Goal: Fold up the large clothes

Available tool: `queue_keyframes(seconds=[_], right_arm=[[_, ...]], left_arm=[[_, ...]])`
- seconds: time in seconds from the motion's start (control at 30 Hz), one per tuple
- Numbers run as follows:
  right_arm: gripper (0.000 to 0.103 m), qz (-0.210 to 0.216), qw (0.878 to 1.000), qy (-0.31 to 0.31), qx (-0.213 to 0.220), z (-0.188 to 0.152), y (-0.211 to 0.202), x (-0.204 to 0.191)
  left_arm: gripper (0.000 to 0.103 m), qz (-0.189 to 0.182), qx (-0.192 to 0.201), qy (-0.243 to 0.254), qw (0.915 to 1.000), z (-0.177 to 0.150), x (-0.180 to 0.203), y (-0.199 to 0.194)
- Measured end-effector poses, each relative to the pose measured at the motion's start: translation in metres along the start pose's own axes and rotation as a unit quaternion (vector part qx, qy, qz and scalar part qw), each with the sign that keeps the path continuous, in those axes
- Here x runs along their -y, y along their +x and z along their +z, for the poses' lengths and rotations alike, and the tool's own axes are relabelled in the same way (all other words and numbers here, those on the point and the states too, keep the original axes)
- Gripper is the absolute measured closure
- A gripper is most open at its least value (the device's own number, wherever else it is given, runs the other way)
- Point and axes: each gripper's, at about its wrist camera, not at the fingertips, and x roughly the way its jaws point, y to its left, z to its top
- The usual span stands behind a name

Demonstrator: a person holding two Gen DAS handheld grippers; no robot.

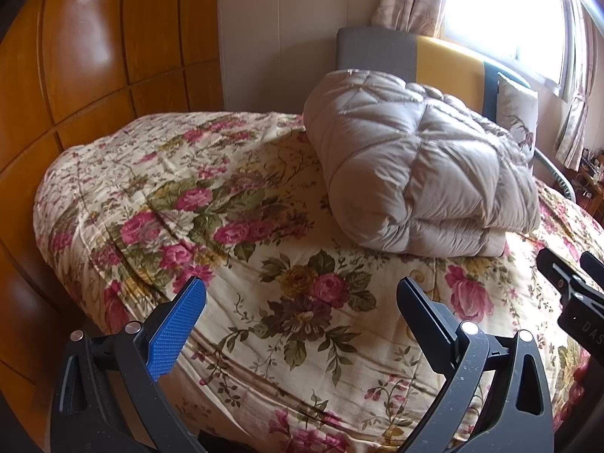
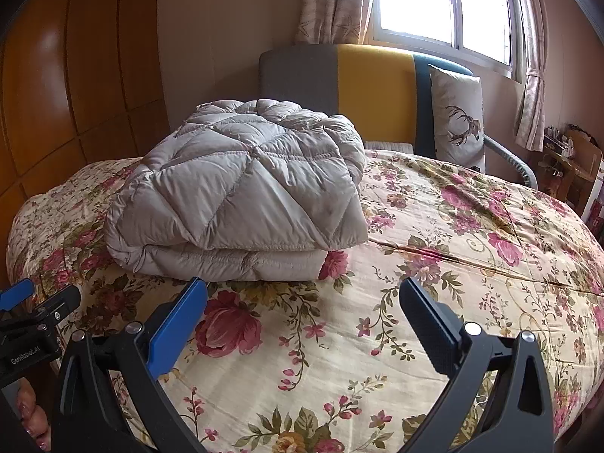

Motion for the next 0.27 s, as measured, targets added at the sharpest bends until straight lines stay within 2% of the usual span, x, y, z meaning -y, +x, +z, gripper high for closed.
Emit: queue_keyframes(seconds=[0.17, 0.27], right_arm=[[0.002, -0.006, 1.000, 0.006, -0.006, 0.001, 0.005, 0.007], [0.002, -0.018, 0.999, 0.025, -0.014, 0.006, 0.013, 0.025]], left_arm=[[0.003, -0.001, -0.037, -0.005, 0.9993, -0.001, -0.001, 0.011], [0.003, 0.010, -0.049, -0.002, 0.9988, -0.003, -0.002, 0.018]])
